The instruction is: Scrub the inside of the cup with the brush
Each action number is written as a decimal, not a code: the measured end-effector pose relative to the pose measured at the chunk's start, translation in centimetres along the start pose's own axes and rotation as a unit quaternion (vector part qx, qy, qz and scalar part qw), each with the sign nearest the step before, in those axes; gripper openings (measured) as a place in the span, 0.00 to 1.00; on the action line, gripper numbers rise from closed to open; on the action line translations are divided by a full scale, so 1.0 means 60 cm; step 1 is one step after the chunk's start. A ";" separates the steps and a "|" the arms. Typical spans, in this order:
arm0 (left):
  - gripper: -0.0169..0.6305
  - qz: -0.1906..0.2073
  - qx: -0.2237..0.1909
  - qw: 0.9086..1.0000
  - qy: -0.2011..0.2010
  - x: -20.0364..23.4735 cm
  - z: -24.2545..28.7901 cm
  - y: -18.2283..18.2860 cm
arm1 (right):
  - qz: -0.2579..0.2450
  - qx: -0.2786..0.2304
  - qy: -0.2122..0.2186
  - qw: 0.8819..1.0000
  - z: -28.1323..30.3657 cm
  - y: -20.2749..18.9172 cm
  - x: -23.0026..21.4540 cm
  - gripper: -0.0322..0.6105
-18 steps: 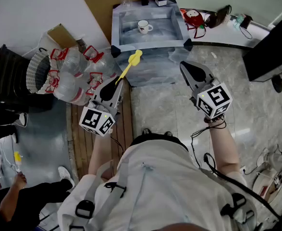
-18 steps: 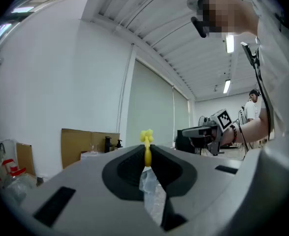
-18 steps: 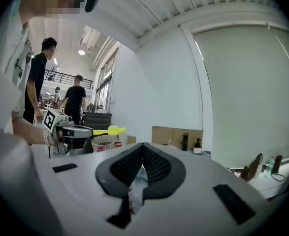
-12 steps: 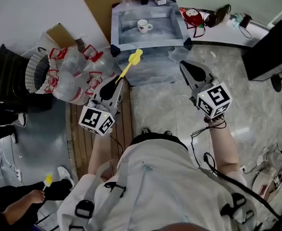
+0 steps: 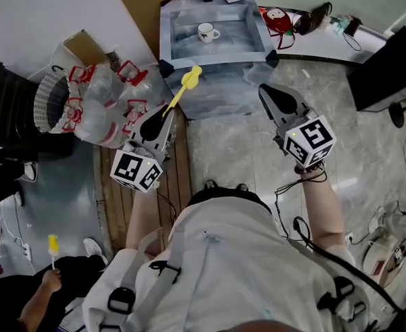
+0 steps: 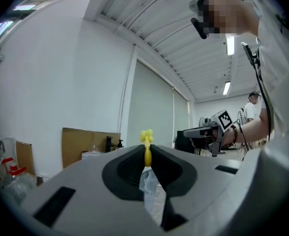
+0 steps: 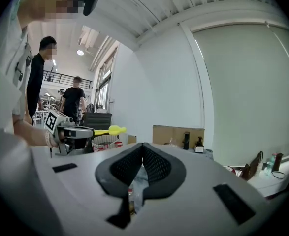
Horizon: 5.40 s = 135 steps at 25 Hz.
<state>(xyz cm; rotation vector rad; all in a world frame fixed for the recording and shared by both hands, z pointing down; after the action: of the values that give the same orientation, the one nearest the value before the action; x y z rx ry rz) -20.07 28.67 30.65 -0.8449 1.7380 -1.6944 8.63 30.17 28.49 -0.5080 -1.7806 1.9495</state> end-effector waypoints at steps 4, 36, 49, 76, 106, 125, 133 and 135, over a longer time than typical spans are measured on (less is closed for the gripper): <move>0.09 0.001 0.000 1.000 -0.005 0.013 -0.002 -0.006 | -0.005 0.004 -0.001 1.000 0.013 0.000 0.007 0.07; 0.09 -0.009 0.028 0.999 0.014 0.122 0.045 -0.037 | 0.039 0.023 0.011 0.999 0.151 -0.041 -0.053 0.35; 0.09 -0.026 0.029 0.998 0.050 0.150 0.155 -0.053 | 0.049 0.039 0.052 0.997 0.230 -0.055 -0.170 0.37; 0.09 0.012 0.036 0.996 0.085 0.190 0.269 -0.062 | 0.026 0.064 0.045 0.997 0.314 -0.072 -0.286 0.59; 0.09 0.062 0.099 0.993 -0.007 0.490 0.407 -0.085 | 0.049 0.102 -0.045 0.992 0.553 -0.062 -0.349 0.61; 0.09 0.017 0.104 0.994 -0.023 0.552 0.431 -0.109 | 0.060 0.142 -0.006 0.988 0.637 -0.080 -0.333 0.61; 0.09 -0.003 0.111 0.994 -0.019 0.539 0.482 -0.116 | 0.075 0.175 0.027 0.981 0.638 -0.141 -0.393 0.60; 0.09 0.000 0.115 0.993 -0.015 0.531 0.500 -0.120 | 0.071 0.180 0.036 0.981 0.640 -0.153 -0.418 0.60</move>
<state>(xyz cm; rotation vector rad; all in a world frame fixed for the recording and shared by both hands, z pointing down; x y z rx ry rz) -17.24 -15.03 37.69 -0.7617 1.4873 -1.8297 9.07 -15.00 40.66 -0.5823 -1.3369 2.2555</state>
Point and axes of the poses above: the fingertips, and each gripper's own axes: z forward along the fingers, x to its left, y out of its top, the point moved 6 cm from there along -z, backward along the fingers, and after that the axes turned 1 degree about -x, right-handed, at the moved point
